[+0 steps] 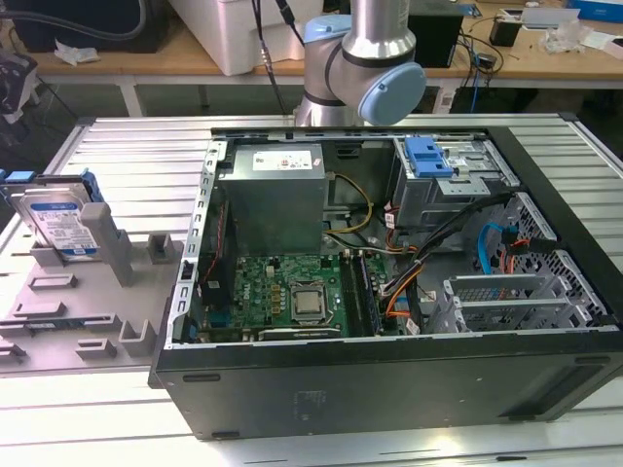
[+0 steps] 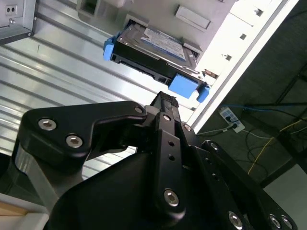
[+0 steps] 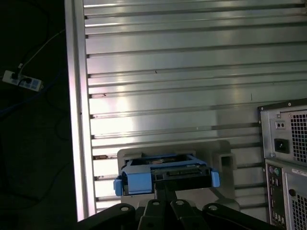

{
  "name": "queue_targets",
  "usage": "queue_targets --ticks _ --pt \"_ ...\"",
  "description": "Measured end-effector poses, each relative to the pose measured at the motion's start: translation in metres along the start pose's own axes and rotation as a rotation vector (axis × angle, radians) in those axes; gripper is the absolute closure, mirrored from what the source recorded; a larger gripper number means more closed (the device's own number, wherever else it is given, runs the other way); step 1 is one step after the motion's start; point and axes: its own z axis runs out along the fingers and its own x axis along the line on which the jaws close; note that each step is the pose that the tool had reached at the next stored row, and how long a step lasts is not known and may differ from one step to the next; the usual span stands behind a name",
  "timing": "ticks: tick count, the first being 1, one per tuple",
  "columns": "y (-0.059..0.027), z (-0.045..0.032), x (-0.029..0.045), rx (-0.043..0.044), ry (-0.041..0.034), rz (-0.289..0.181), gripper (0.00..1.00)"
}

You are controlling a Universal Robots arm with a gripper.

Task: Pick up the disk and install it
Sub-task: 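Reach for the disk, then pick up the disk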

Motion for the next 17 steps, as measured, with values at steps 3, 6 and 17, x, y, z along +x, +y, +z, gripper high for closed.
queue_targets --ticks 3,6,17 --pt "0.0000 0.0000 0.0002 0.0000 0.0000 0.000 0.89" --pt "0.0000 0.0000 0.0005 0.0000 0.0000 0.000 0.89" --pt "0.0000 0.0000 0.0007 -0.0001 0.0009 -0.005 0.89"
